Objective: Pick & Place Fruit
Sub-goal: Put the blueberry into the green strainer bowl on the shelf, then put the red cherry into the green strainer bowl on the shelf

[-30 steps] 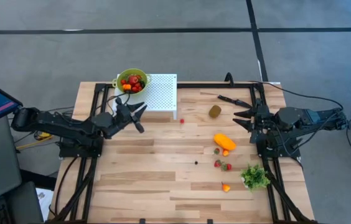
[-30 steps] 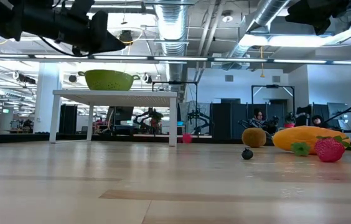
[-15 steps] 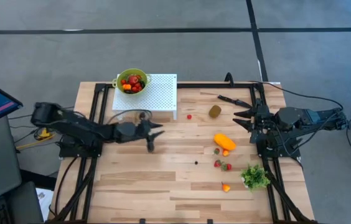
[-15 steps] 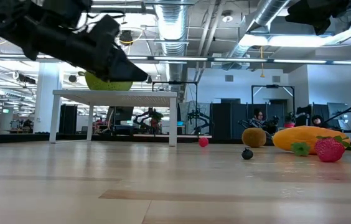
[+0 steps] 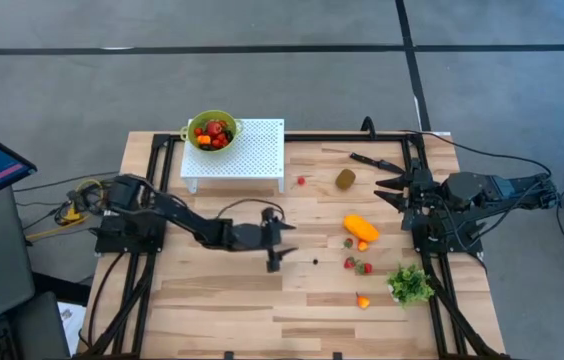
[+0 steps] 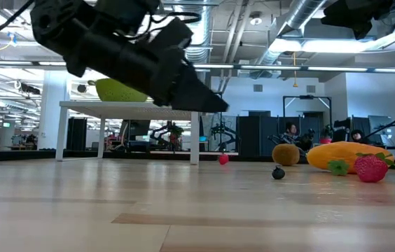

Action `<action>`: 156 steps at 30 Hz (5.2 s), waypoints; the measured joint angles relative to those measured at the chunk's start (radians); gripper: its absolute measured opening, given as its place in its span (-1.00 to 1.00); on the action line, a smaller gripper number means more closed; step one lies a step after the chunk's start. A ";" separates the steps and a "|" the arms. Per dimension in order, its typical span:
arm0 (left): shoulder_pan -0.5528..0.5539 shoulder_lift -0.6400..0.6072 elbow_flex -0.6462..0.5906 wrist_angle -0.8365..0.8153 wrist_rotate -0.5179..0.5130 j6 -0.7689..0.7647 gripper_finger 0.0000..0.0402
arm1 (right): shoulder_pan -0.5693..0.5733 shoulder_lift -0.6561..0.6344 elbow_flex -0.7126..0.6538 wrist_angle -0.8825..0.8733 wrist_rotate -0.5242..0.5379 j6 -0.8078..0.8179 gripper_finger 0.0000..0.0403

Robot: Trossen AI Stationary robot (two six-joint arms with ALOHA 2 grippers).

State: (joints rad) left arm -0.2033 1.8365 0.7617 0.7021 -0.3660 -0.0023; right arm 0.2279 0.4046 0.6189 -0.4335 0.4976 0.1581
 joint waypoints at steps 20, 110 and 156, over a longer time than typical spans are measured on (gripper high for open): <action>-0.046 0.339 0.216 0.019 0.025 -0.038 0.40 | 0.000 0.000 0.000 0.000 0.000 0.000 -0.42; 0.484 -0.976 -0.431 -0.035 -0.228 0.186 -0.71 | 0.000 0.000 0.000 -0.006 0.000 0.000 -0.42; 0.498 -0.940 -0.446 -0.036 -0.388 0.254 -0.11 | 0.000 0.000 0.000 -0.006 0.000 0.000 -0.42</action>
State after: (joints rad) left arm 0.2950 0.8967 0.3161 0.6662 -0.7536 0.2521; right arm 0.2279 0.4042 0.6189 -0.4400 0.4980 0.1581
